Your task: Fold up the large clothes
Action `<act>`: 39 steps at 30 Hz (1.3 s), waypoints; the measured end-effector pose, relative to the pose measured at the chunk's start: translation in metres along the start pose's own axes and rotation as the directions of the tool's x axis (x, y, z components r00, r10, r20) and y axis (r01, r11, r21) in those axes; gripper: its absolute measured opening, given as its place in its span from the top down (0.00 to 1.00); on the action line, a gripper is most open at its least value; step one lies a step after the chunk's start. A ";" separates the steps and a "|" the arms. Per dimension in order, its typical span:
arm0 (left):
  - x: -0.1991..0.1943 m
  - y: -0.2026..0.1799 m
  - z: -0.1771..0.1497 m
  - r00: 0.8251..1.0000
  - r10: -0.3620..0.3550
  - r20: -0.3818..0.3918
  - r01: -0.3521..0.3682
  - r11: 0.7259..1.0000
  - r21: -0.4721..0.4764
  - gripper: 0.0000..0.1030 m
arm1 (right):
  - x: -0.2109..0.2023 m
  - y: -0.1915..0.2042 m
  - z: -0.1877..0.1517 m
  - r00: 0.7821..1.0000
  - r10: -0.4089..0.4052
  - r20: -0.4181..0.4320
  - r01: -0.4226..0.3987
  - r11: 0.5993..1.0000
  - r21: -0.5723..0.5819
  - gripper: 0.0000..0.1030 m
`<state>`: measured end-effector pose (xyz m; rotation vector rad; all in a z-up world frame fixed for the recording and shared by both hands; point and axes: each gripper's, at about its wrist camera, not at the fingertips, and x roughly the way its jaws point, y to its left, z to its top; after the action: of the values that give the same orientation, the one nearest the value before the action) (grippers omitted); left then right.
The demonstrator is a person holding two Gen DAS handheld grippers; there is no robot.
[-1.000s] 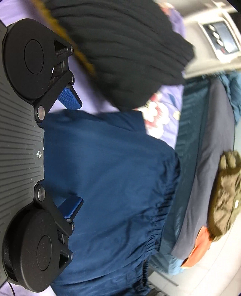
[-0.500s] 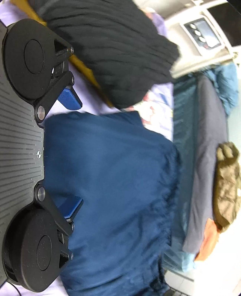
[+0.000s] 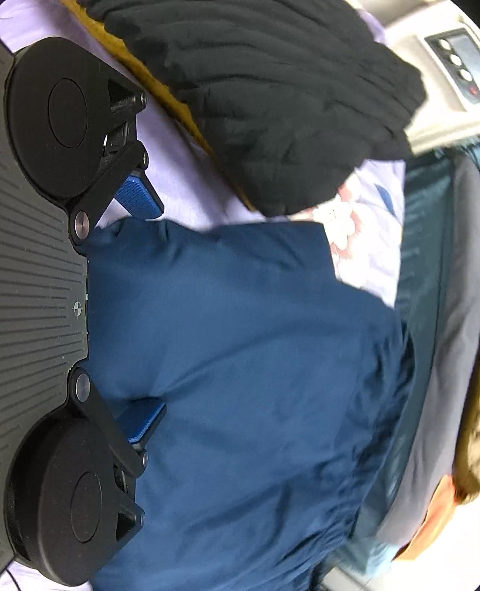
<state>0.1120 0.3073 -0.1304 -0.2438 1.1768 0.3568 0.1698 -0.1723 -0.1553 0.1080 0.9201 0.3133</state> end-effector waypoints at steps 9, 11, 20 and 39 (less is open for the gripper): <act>0.000 0.008 0.004 1.000 -0.014 -0.002 0.014 1.000 0.000 0.00 | 0.011 -0.007 0.005 0.998 -0.050 -0.033 0.053 0.994 0.093 0.00; -0.008 0.010 0.002 1.000 -0.020 0.006 0.020 1.000 -0.006 0.00 | 0.002 -0.007 0.004 0.999 -0.044 -0.008 0.044 0.990 0.131 0.00; -0.051 0.042 -0.020 0.995 -0.090 0.053 0.096 0.987 -0.130 0.00 | -0.043 -0.027 -0.011 0.999 -0.017 0.047 0.002 0.951 0.308 0.00; -0.028 0.053 -0.074 0.958 -0.285 -0.026 0.260 0.906 -0.333 0.00 | -0.043 -0.068 -0.084 0.988 0.146 -0.048 -0.084 0.777 0.624 0.00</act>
<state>0.0187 0.3251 -0.1318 -0.7112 1.1343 0.2955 0.0937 -0.2536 -0.1882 0.7743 1.0866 0.1136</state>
